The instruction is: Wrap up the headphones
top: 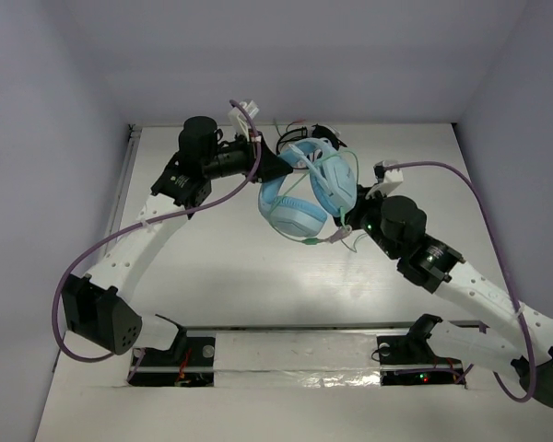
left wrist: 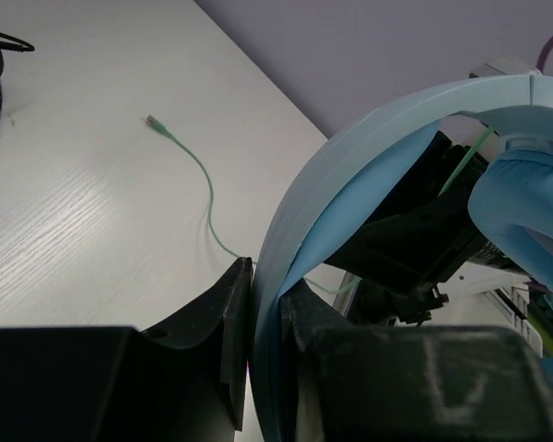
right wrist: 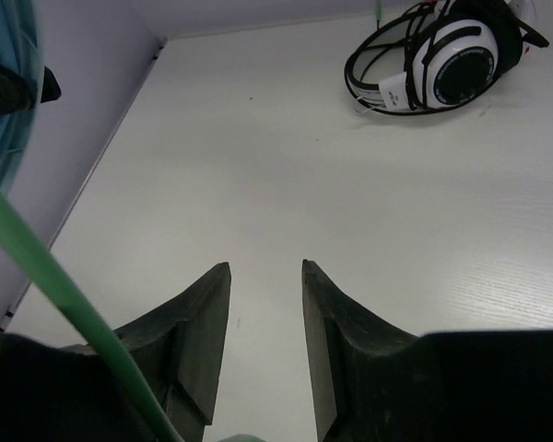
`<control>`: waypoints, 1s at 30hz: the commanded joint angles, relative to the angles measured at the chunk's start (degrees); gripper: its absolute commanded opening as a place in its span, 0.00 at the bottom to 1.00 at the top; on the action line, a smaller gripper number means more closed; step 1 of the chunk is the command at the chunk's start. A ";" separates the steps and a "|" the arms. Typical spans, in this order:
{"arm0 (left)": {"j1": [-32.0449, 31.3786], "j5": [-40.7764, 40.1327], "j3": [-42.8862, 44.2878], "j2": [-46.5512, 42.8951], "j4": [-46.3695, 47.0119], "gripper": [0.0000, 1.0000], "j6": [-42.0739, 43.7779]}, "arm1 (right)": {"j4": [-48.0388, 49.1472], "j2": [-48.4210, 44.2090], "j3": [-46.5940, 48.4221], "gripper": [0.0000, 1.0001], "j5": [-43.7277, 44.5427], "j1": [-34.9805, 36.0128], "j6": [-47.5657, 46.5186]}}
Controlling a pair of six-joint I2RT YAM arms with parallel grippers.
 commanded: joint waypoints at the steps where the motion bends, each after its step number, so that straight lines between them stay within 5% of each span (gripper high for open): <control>1: 0.75 4.30 2.81 -2.92 7.93 0.00 -6.34 | 6.80 0.16 0.51 0.44 -1.23 -0.77 0.19; 10: 2.69 9.49 0.52 -3.18 23.57 0.00 -20.93 | 15.51 0.51 -7.56 0.50 -6.24 -0.77 1.77; 17: 6.02 9.84 0.00 -4.41 29.81 0.00 -28.85 | 18.94 0.78 -12.05 0.67 -6.33 -0.77 1.42; 30: 8.22 9.05 -1.94 -5.73 32.28 0.00 -35.18 | 31.42 12.46 -12.94 0.64 -13.01 -4.81 -1.13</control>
